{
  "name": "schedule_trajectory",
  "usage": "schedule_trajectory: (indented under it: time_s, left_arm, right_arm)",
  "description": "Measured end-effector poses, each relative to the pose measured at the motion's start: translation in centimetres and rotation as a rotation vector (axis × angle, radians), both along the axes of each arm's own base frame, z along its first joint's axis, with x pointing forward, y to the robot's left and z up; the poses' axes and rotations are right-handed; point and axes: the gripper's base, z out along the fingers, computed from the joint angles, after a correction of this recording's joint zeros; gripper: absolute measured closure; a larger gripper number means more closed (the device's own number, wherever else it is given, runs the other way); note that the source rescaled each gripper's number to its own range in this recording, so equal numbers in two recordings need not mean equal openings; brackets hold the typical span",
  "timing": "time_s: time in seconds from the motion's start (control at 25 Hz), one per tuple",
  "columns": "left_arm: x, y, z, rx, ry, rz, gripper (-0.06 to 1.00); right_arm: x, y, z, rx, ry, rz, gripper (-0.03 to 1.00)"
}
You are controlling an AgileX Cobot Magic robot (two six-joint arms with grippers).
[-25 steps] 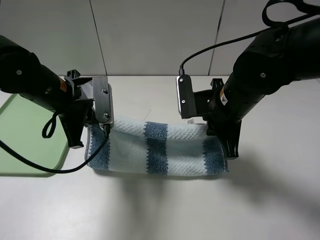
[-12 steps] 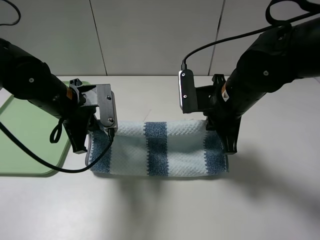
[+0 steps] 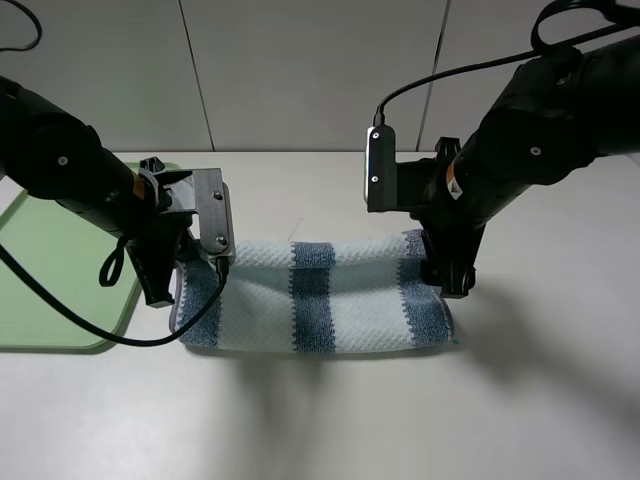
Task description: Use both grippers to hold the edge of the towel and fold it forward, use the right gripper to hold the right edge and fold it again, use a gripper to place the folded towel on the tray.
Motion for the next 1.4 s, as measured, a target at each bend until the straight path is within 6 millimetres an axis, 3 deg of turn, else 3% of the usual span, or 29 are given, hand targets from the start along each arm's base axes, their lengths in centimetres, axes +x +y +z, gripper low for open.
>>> schedule_trajectory:
  time_s: [0.12, 0.2, 0.28, 0.4, 0.56, 0.96, 1.4]
  left_arm:
    - [0.0, 0.0, 0.0, -0.004, -0.006, -0.001, 0.82]
    - [0.1, -0.1, 0.1, -0.009, -0.012, -0.002, 0.58]
    - [0.2, -0.2, 0.1, -0.02, -0.028, -0.006, 0.21]
    - [0.3, -0.4, 0.0, -0.056, -0.071, -0.015, 0.01]
    - [0.5, -0.6, 0.2, -0.082, -0.106, -0.022, -0.04]
    - [0.0, -0.2, 0.6, -0.054, -0.073, -0.011, -0.05]
    - [-2.0, 1.3, 4.3, -0.161, -0.018, 0.298, -0.05]
  right_arm:
    - [0.0, 0.0, 0.0, -0.002, -0.004, -0.001, -0.03]
    - [0.0, 0.0, 0.0, -0.001, -0.004, -0.002, -0.03]
    - [0.0, 0.0, 0.0, -0.001, -0.005, -0.003, -0.03]
    - [0.1, 0.0, 0.0, 0.002, -0.006, -0.008, -0.03]
    - [0.1, 0.0, 0.0, 0.004, -0.006, -0.011, -0.03]
    - [0.1, 0.0, 0.1, 0.025, -0.01, -0.038, -0.03]
    - [-0.5, -0.8, -0.3, 0.091, 0.077, -0.403, -0.03]
